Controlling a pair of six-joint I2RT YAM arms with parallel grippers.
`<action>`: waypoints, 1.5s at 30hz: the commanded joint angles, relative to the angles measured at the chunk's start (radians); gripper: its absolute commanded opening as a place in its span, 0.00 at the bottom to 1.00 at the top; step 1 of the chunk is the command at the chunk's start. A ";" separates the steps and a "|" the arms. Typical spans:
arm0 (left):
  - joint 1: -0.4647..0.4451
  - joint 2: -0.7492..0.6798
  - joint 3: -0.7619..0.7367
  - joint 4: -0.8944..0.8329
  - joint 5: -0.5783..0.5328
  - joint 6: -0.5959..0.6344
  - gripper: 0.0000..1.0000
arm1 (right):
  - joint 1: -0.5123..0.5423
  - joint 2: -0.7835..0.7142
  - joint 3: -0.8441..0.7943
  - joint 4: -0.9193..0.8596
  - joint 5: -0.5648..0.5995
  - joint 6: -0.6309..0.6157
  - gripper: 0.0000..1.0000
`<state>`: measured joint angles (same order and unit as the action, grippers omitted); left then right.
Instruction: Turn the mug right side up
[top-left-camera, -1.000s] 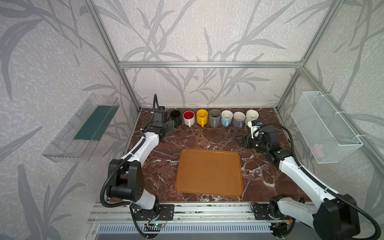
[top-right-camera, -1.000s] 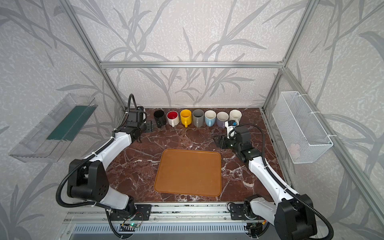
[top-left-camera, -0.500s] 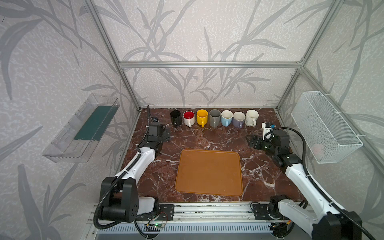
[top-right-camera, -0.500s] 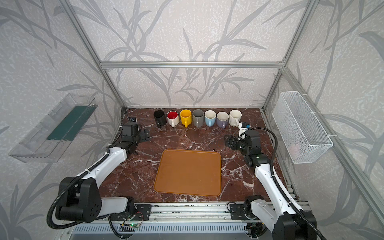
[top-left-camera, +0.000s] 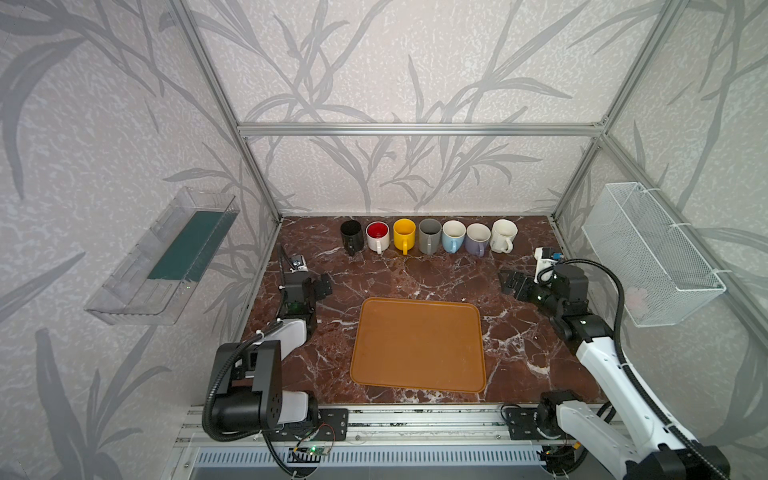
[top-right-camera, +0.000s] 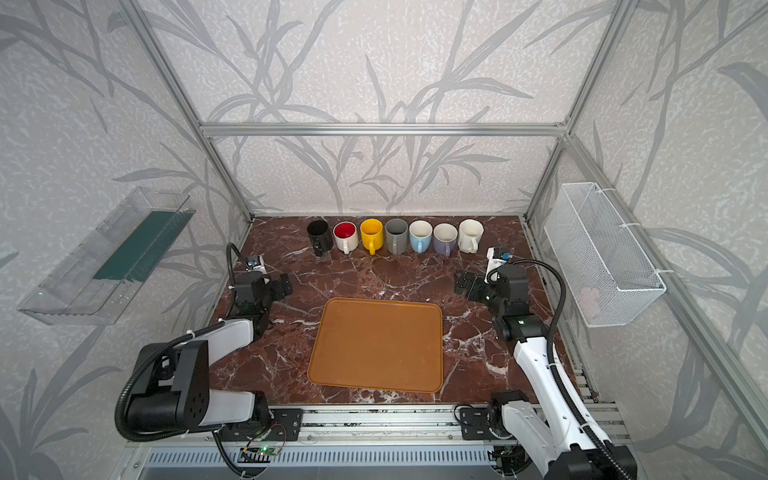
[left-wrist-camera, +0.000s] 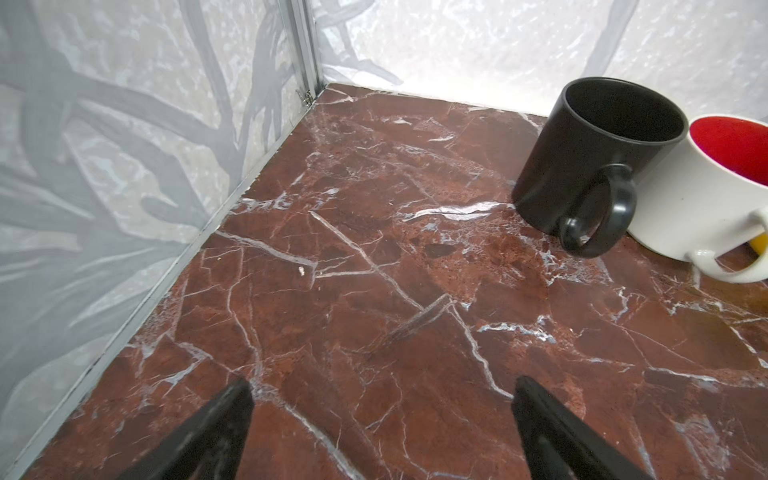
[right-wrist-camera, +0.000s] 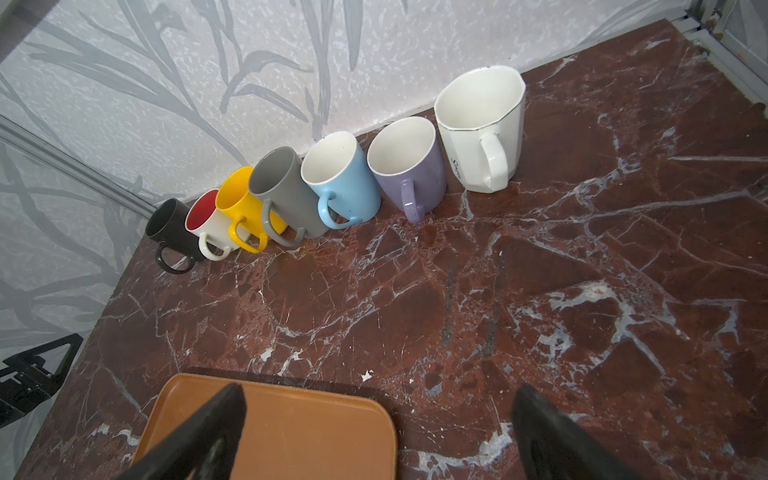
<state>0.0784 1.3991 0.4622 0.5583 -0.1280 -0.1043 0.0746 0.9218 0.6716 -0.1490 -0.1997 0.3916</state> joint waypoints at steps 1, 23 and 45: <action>0.015 0.052 -0.030 0.176 0.062 -0.006 0.99 | -0.006 -0.009 0.011 0.009 0.036 -0.016 0.99; 0.018 0.167 -0.137 0.484 0.076 0.008 0.99 | -0.013 0.009 -0.260 0.526 0.294 -0.278 0.99; 0.019 0.166 -0.138 0.482 0.077 0.008 0.99 | -0.011 0.606 -0.275 0.985 0.243 -0.415 0.99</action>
<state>0.0910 1.5578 0.3355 1.0042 -0.0536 -0.1059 0.0608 1.5665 0.3447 0.8284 0.0257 -0.0074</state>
